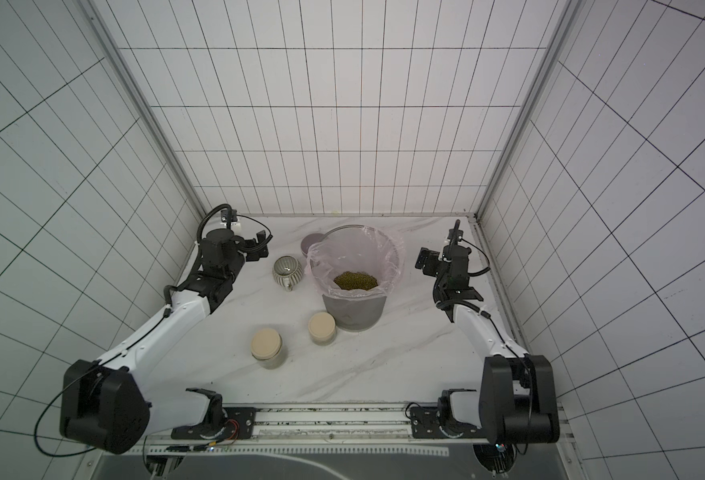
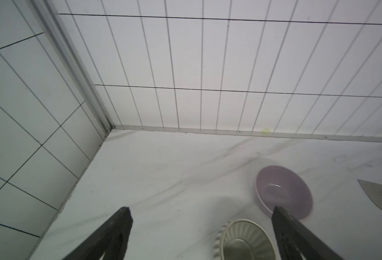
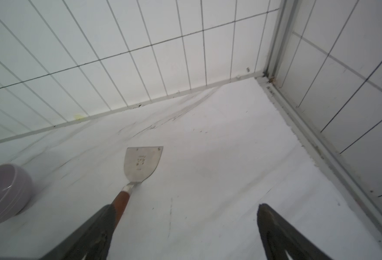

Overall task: Empty moldy mung beans from jars
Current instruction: Move the trash bin to the center of the board.

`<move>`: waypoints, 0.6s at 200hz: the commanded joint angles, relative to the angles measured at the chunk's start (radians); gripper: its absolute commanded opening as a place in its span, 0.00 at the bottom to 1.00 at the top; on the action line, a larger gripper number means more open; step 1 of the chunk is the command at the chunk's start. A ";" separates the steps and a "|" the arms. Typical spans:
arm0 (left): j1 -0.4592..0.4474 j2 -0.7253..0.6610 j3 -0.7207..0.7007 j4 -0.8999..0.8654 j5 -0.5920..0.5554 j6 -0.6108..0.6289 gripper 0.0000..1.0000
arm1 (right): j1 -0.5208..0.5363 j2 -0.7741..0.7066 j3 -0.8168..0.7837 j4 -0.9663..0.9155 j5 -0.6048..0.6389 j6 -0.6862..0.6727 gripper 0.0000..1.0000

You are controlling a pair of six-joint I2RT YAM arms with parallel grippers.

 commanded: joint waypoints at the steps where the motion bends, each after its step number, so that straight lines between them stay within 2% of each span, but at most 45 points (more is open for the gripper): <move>1: -0.091 -0.066 0.019 -0.350 0.008 -0.043 0.98 | 0.056 -0.037 0.081 -0.311 -0.070 0.065 0.98; 37: -0.208 -0.118 0.104 -0.687 0.072 -0.105 0.98 | 0.118 -0.091 0.093 -0.461 -0.186 0.043 0.95; 68: -0.325 -0.152 0.106 -0.852 0.070 -0.171 0.97 | 0.148 -0.141 0.064 -0.556 -0.294 0.053 0.93; 93: -0.332 -0.177 0.088 -0.916 0.115 -0.210 0.97 | 0.185 -0.167 0.038 -0.590 -0.377 0.053 0.92; 120: -0.341 -0.168 0.056 -0.855 0.223 -0.206 0.97 | 0.234 -0.171 -0.014 -0.555 -0.477 0.035 0.92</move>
